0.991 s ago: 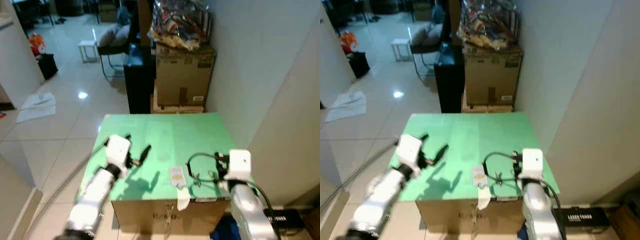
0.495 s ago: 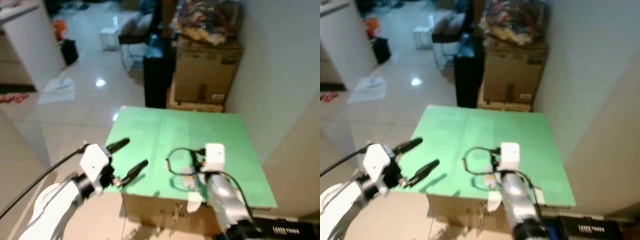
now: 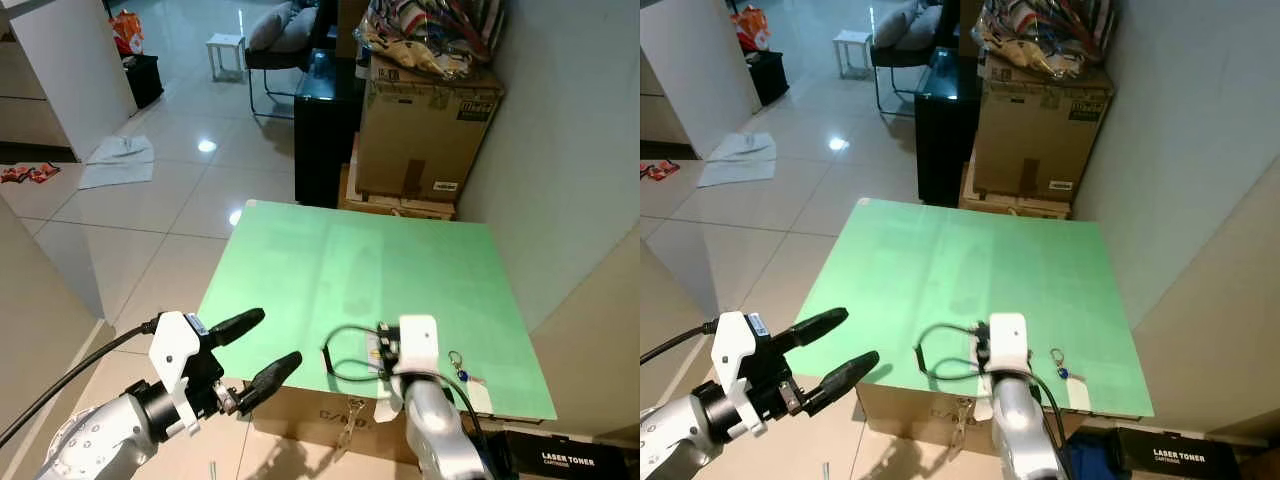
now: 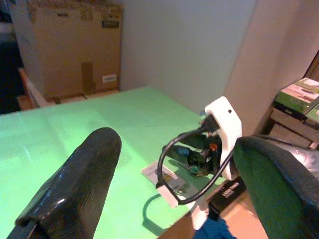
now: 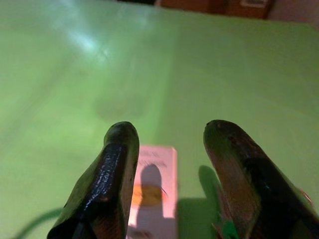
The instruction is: Hang keys on a hook
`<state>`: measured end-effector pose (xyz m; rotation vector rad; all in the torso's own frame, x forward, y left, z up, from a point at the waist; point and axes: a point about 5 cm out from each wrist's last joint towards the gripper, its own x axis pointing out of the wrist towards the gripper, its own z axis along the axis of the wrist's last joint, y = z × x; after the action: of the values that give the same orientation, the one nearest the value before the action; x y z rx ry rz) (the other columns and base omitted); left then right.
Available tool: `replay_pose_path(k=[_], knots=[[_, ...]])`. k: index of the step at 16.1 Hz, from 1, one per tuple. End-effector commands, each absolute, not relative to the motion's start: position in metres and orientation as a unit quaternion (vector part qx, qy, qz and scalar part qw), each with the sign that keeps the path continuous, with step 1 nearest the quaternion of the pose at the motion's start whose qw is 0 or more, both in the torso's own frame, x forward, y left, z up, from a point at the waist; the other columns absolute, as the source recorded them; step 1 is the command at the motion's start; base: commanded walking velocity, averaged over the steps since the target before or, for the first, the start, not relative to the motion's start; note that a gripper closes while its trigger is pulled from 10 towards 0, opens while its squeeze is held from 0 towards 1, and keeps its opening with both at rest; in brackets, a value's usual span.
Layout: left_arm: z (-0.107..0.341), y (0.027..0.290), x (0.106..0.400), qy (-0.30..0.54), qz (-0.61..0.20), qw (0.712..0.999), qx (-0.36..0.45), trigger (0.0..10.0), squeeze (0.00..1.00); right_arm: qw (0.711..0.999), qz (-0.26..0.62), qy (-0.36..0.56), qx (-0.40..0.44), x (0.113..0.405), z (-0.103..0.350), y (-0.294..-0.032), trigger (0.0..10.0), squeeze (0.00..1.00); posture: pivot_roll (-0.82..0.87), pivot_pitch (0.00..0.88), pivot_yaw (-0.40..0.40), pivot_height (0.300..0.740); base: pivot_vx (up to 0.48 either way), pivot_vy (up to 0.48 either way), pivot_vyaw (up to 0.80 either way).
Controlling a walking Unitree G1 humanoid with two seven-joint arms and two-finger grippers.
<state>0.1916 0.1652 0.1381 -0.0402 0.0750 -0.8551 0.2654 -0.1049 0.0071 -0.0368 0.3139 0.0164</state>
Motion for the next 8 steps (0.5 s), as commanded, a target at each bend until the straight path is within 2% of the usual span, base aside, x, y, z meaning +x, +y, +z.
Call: replay_pose_path(k=[1, 8], knots=[[0.141, 0.165, 0.189, 0.041, -0.421, 0.906, -0.021, 10.0, 0.00, 0.987, 0.017, 0.162, -0.005, 0.254, 0.003, -0.086, 10.0, 0.00, 0.08, 0.132, 0.012, 0.732, 0.000, 0.000, 0.00], [0.141, 0.163, 0.191, 0.047, -0.421, 0.906, -0.026, 10.0, 0.00, 0.979, 0.064, 0.194, -0.001, 0.239, -0.011, -0.069, 10.0, 0.00, 0.07, 0.115, 0.015, 0.732, 0.000, 0.000, 0.00]])
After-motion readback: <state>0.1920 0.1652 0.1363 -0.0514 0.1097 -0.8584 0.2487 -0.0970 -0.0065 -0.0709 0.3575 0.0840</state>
